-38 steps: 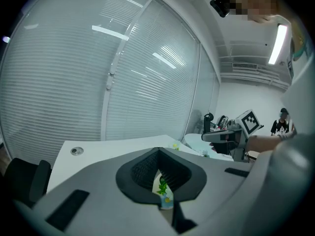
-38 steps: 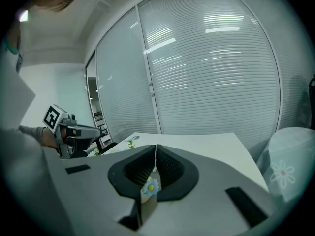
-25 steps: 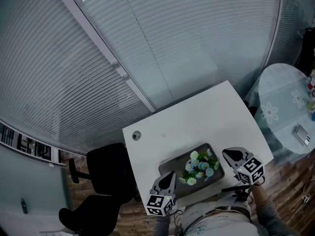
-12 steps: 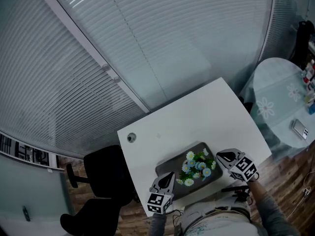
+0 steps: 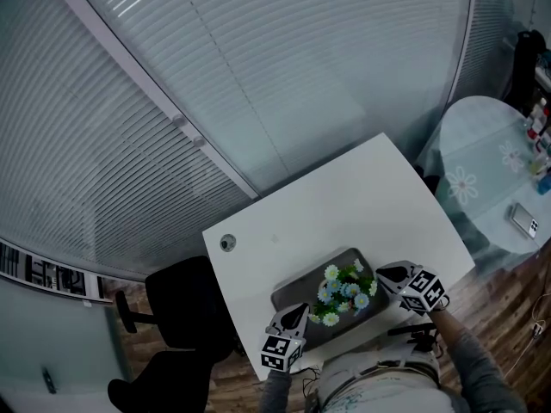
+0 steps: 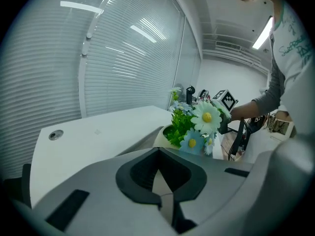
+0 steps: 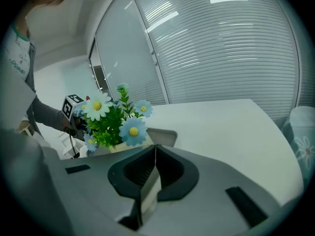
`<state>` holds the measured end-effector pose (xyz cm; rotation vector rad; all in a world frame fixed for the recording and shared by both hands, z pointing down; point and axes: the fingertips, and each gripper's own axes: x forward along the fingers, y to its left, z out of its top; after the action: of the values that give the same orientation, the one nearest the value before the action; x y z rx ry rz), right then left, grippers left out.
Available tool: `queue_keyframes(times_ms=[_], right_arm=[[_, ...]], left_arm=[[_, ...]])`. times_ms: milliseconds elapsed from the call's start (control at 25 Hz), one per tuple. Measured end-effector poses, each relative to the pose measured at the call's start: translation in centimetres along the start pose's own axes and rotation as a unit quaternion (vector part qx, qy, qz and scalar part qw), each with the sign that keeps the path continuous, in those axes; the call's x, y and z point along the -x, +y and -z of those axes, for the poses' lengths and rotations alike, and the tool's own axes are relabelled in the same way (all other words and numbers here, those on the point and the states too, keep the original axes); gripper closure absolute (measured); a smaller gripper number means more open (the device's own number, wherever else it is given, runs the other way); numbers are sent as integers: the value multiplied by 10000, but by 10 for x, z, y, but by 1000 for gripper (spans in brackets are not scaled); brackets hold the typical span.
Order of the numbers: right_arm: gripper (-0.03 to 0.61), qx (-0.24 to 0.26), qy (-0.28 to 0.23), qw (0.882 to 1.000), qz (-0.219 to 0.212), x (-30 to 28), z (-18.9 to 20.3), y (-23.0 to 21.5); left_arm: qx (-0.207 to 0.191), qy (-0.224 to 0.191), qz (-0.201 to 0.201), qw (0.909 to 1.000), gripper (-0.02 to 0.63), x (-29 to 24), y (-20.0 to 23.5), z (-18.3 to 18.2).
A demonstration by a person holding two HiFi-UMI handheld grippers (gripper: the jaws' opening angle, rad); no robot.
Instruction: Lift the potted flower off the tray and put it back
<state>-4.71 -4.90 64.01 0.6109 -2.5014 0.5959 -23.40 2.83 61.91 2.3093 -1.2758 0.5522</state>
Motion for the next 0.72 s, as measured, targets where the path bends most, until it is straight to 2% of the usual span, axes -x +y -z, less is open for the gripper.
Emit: queue_keyframes(times_ms=[120,360,520,720], right_arm=[[560,33,97,9999,-60,-4,4,1],[560,853,198,9956,-331,-9,10,12],[558,1017,222,9933,-494,-13,11,20],[560,1102,249,9913,-682,-20,8,26]], left_arm=[[-3,6,72,10000,603,-4,-3,2],[-146,-111,290,9994,603,-8,-7,2],[-479,-241,516,9972,603,-8,-12,1],[-656,-206,679,9953,603,-13,-17,4]])
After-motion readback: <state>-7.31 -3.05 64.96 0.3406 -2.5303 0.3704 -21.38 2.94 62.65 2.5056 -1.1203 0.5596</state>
